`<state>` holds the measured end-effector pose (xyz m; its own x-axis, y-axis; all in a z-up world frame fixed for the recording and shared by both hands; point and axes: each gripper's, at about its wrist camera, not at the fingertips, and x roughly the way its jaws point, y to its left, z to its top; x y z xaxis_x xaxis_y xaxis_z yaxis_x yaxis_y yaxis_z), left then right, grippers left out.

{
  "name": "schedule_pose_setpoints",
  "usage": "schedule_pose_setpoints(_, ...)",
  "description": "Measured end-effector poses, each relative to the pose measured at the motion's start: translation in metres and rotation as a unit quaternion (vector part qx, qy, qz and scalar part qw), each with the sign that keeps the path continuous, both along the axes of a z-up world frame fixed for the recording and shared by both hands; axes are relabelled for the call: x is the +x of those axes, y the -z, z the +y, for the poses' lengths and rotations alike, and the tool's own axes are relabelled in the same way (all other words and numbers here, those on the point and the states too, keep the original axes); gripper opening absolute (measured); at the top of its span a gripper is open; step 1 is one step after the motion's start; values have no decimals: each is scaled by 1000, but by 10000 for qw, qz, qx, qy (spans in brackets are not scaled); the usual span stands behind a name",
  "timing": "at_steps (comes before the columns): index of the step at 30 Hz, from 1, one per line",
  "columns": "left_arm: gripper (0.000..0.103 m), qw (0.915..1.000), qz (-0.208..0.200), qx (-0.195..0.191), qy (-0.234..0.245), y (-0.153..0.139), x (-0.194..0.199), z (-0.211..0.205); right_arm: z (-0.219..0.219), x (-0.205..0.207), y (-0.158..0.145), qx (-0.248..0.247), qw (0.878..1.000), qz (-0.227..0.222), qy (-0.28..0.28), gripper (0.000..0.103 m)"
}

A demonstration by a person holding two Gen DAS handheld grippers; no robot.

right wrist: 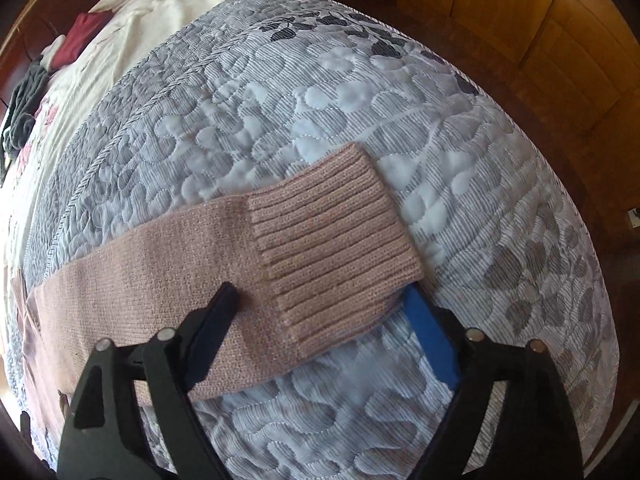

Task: Fold small clothes
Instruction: 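Move the right tool to the sweater sleeve cuff and grasp it, then fold the gripped sleeve across the sweater body with the right tool, release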

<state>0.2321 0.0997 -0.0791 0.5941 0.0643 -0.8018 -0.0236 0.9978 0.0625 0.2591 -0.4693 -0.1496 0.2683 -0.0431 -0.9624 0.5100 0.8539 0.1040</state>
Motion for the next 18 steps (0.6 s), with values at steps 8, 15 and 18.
schedule_pose_setpoints(8, 99, 10000, 62, -16, -69, 1, -1, 14, 17, -3, -20, 372, 9979, -442, -278, 15)
schedule_pose_setpoints(15, 99, 9994, 205, -149, -256, 4, -1, 42, 97, 11, -66, 485, 9876, -1011, -1099, 13)
schedule_pose_setpoints(18, 99, 9988, 275, -229, -326, 5, -1, 53, 148, 25, -78, 632, 9790, -1154, -1557, 13)
